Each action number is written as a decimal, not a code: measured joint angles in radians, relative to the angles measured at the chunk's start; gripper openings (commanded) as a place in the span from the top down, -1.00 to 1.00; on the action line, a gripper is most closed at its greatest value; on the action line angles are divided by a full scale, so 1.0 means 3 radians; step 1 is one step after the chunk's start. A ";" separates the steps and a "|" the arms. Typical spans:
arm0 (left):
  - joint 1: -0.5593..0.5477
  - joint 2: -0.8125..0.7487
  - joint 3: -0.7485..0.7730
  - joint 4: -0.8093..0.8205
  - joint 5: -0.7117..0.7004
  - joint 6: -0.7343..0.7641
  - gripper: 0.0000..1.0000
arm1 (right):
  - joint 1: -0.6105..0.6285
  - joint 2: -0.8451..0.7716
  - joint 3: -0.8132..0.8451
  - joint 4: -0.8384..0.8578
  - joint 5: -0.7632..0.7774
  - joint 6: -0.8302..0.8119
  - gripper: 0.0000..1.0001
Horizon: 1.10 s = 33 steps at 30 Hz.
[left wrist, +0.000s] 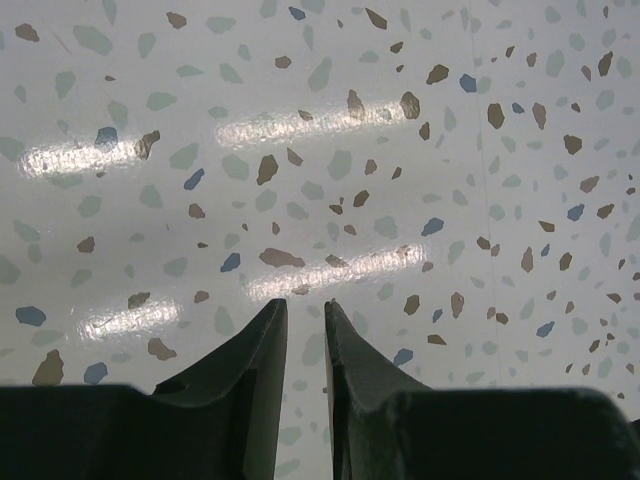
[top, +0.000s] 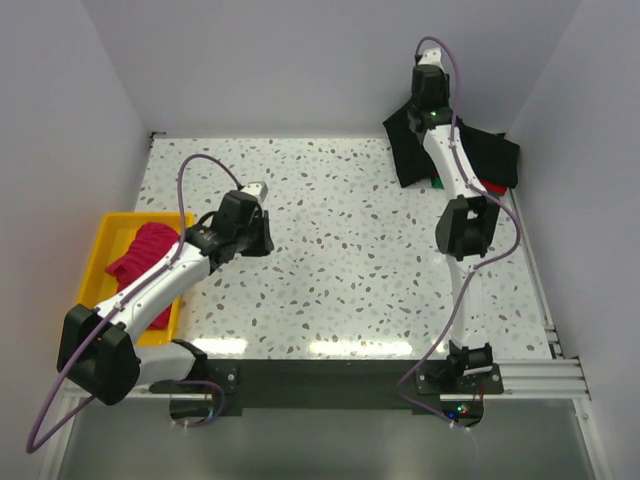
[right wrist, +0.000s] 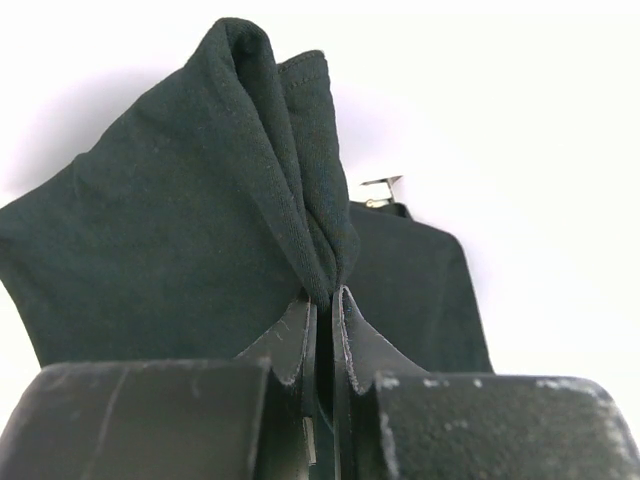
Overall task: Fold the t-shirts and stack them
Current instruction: Neatly place the folded tshirt to the corner
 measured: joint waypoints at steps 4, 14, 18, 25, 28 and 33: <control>0.0019 0.0000 0.0000 0.0013 0.0028 0.0000 0.49 | -0.0052 -0.0135 -0.0037 -0.0008 -0.0011 -0.0003 1.00; 0.0038 0.0000 -0.0001 0.0015 0.0071 0.0001 0.49 | -0.0112 -0.0498 -0.0094 0.0036 -0.0010 -0.0025 1.00; 0.0038 0.0000 -0.0015 0.0028 0.0078 0.0003 0.49 | -0.0122 -0.0566 -0.0197 0.0053 -0.0010 -0.0025 1.00; 0.0038 0.0000 -0.0055 0.0039 0.0098 0.0003 0.49 | -0.0156 -0.0594 -0.0291 0.0062 -0.0009 -0.0028 1.00; 0.0038 0.0000 -0.0055 0.0039 0.0118 0.0004 0.50 | -0.0202 -0.0609 -0.0323 0.0092 -0.0009 -0.0028 1.00; 0.0038 0.0000 -0.0056 0.0041 0.0149 0.0004 0.50 | -0.0328 -0.0614 -0.0417 0.0177 -0.0001 -0.0028 1.00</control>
